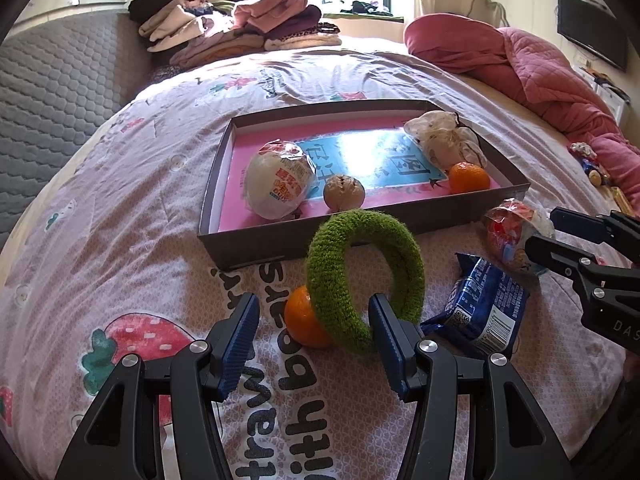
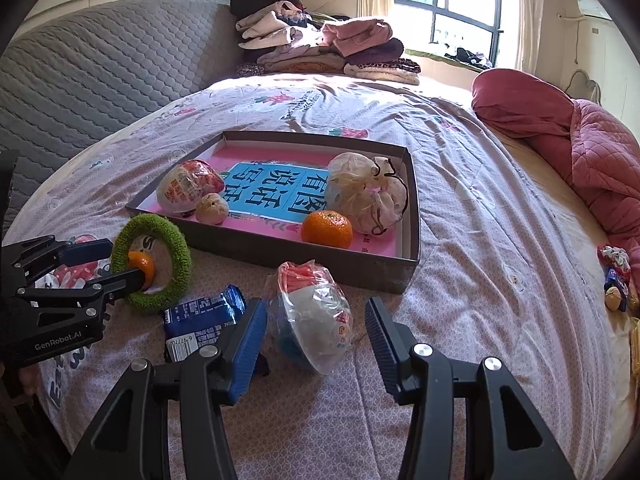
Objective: Organize objects
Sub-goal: 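Move left tool toward the green fuzzy ring while right tool approaches the wrapped egg, then close left tool on the green ring while right tool grasps the wrapped egg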
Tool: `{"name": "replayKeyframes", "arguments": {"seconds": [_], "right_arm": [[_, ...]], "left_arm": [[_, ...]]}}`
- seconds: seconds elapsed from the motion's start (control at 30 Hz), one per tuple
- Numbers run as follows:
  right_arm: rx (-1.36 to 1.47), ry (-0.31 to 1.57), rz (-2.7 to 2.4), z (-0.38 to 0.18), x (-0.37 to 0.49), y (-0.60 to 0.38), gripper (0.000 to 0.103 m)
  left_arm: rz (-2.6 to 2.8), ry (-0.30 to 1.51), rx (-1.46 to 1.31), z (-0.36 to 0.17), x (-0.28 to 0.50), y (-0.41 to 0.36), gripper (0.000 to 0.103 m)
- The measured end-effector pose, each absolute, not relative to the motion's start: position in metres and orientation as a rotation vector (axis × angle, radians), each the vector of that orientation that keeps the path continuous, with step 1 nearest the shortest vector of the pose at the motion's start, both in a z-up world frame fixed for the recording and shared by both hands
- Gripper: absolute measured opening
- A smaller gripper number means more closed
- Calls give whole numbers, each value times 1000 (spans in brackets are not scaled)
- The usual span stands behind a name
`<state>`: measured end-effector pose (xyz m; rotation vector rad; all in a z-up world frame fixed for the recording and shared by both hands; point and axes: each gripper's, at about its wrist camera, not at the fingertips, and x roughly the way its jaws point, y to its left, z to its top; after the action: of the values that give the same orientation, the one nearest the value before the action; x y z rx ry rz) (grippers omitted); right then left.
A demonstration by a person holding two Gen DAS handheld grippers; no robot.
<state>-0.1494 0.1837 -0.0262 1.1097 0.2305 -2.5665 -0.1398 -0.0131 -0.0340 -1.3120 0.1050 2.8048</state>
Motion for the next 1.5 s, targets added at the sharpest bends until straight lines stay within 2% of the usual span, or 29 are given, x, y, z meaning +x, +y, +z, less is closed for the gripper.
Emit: {"name": "replayKeyframes", "arguments": {"seconds": [0.4, 0.8, 0.97, 1.07, 1.5], "right_arm": [[1134, 225, -2546, -40, -152, 180, 51], [1138, 161, -2518, -44, -156, 183, 49], [1126, 172, -2510, -43, -156, 181, 48], [1114, 183, -2509, -42, -155, 179, 48], [1099, 137, -2506, -39, -156, 183, 48]], "left_arm": [[2788, 91, -1282, -38, -150, -13, 58], [2752, 28, -1246, -31, -153, -15, 26], [2739, -4, -1245, -31, -154, -19, 24], [2735, -13, -1227, -28, -153, -20, 16], [2759, 2, -1160, -18, -147, -17, 14]]}}
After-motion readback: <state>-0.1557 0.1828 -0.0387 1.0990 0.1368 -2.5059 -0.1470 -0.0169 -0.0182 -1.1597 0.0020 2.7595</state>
